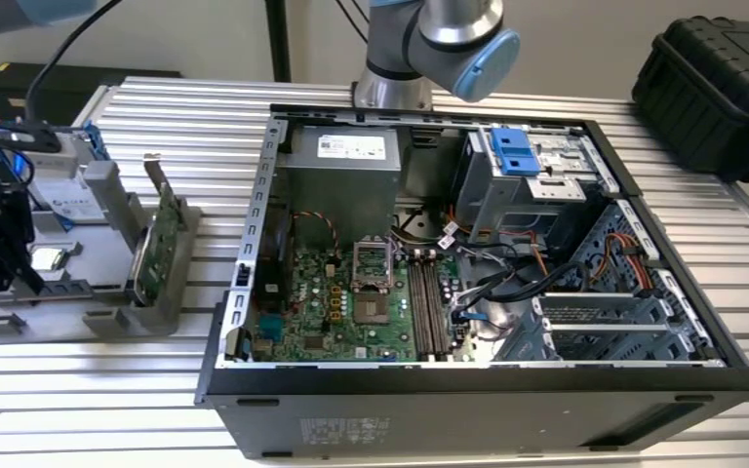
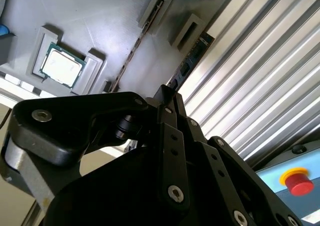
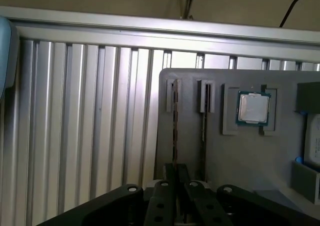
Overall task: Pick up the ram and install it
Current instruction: 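Pick up the ram and move it above insertion slot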
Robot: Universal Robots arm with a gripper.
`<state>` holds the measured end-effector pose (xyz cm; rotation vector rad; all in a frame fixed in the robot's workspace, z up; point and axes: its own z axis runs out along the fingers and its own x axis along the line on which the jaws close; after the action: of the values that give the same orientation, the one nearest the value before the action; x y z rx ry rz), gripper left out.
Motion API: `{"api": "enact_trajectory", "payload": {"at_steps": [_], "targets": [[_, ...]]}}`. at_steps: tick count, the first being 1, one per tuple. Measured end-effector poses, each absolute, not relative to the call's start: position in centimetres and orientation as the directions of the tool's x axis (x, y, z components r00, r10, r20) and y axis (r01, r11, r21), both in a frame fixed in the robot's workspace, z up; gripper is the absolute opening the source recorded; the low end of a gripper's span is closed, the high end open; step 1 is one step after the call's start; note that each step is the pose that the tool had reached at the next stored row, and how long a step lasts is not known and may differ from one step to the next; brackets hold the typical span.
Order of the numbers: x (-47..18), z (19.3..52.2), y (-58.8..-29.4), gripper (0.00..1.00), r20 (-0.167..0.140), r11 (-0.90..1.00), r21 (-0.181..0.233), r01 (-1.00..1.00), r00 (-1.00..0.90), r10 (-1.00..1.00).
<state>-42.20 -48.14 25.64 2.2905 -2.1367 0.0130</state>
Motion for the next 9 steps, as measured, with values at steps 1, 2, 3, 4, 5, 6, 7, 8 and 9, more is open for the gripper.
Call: {"api": "enact_trajectory", "payload": {"at_steps": [1,2,3,4,5,6,7,8,9], "targets": [[-42.20,25.68,-48.14,0.00,0.012,-0.069,0.001,-0.998,0.069,-0.998],[-42.20,25.72,-48.14,0.00,0.012,-0.069,0.001,-0.998,0.069,-0.998],[-42.20,25.75,-48.14,0.00,0.012,-0.069,0.001,-0.998,0.069,-0.998],[-42.20,25.78,-48.14,0.00,0.012,-0.069,0.001,-0.998,0.069,-0.998],[-42.20,25.82,-48.14,0.00,0.012,-0.069,0.001,-0.998,0.069,-0.998],[-42.20,25.85,-48.14,0.00,0.012,-0.069,0.001,-0.998,0.069,-0.998],[-42.20,25.88,-48.14,0.00,0.012,-0.069,0.001,-0.998,0.069,-0.998],[-42.20,25.92,-48.14,0.00,0.012,-0.069,0.001,-0.998,0.069,-0.998],[-42.20,25.96,-48.14,0.00,0.012,-0.069,0.001,-0.998,0.069,-0.998]]}}
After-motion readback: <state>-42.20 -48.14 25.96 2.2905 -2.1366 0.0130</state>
